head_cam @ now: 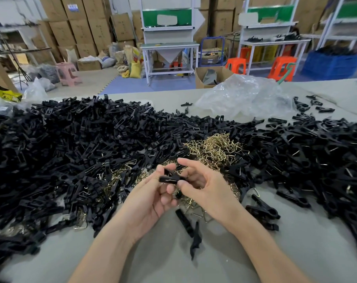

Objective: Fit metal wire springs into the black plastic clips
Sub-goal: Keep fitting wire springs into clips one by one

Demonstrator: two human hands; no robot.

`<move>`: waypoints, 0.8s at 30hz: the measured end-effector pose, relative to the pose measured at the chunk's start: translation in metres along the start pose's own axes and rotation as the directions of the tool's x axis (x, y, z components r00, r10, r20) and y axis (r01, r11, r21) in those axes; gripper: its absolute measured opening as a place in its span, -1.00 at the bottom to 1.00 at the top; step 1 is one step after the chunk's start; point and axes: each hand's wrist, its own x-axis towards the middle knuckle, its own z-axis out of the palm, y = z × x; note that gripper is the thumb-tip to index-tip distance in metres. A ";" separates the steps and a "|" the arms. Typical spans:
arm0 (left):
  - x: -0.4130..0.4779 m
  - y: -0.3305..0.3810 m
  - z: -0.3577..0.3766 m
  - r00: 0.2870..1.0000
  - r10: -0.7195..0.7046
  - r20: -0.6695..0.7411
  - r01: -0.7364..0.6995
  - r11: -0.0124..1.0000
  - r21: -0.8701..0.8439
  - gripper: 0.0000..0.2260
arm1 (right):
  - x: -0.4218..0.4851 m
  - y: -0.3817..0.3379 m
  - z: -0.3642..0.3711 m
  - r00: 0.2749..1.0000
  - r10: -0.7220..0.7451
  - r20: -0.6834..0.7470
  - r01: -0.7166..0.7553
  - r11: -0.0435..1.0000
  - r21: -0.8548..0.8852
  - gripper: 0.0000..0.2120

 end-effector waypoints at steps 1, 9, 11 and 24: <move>0.001 -0.001 0.000 1.000 -0.002 -0.019 0.002 1.000 -0.003 -0.62 | -0.001 -0.001 -0.001 0.999 0.005 -0.033 -0.005 1.000 0.013 -0.54; -0.001 -0.003 0.002 0.998 -0.001 -0.070 0.003 1.000 0.027 -0.59 | 0.007 -0.045 -0.083 0.864 0.201 -0.462 0.374 0.357 0.856 -0.66; 0.000 -0.003 0.003 0.997 -0.001 -0.081 0.003 1.000 0.024 -0.61 | 0.012 -0.066 -0.117 0.829 0.152 -0.538 0.513 0.175 0.840 -0.66; 0.019 -0.009 -0.024 0.743 0.664 -0.084 0.000 0.126 0.992 -0.67 | 0.014 -0.001 -0.003 0.972 0.007 -0.235 -0.020 0.998 -0.052 -0.67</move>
